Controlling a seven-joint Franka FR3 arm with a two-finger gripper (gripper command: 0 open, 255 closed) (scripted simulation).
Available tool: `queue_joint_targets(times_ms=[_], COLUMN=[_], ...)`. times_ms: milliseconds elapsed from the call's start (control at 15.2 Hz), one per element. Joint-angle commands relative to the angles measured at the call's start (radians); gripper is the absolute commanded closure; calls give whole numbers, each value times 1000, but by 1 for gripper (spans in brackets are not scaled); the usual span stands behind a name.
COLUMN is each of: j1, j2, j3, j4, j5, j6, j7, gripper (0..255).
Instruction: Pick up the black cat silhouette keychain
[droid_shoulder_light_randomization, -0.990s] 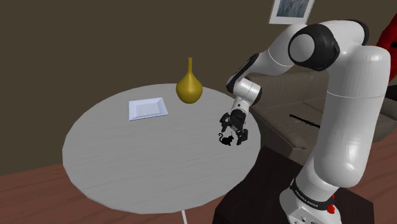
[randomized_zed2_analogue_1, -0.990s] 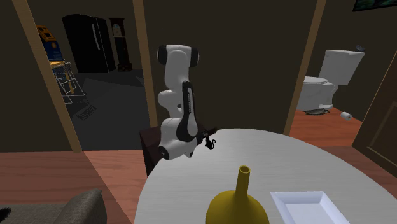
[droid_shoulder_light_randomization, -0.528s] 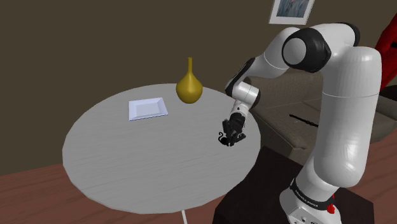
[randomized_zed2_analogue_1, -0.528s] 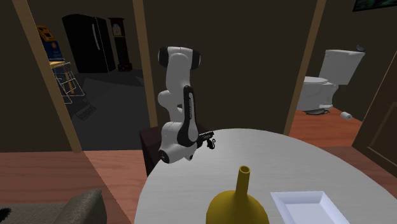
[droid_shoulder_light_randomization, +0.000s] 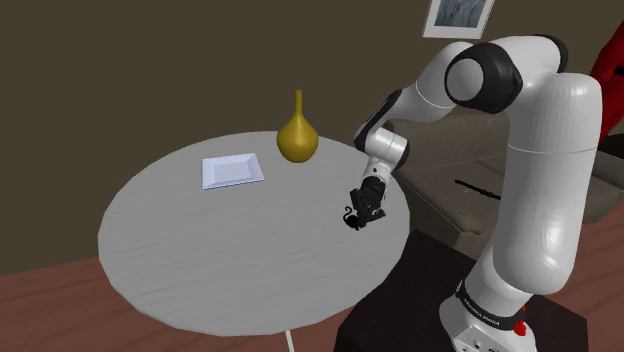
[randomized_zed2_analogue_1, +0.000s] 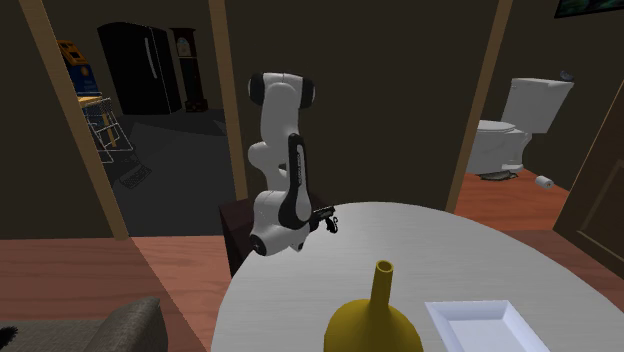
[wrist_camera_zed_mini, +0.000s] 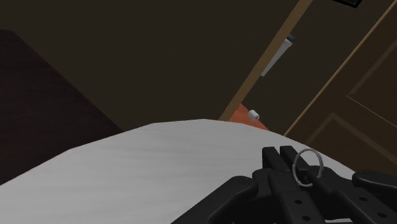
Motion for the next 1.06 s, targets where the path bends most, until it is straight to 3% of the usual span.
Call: queue_joint_targets(times_ms=[0, 990], j1=[2, 7], j2=[-22, -196], j3=[-4, -25], j4=[-5, -18], j5=[-3, -19], j6=[-6, -73], j7=[15, 158], gripper=[255, 255])
